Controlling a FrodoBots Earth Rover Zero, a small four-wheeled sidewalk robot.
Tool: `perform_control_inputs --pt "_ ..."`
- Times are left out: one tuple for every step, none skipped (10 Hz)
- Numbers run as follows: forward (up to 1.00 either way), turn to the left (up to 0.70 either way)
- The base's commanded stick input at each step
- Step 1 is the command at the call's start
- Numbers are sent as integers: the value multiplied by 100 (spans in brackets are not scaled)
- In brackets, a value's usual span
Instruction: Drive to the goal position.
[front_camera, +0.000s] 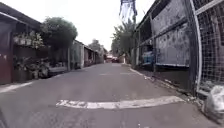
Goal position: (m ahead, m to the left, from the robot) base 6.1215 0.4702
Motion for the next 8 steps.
perform_control_inputs --pt "100 0" --pt "100 0" --pt "100 0" --pt "100 0" --pt "100 0" --pt "100 -3" --pt "100 -21" --pt "100 -27"
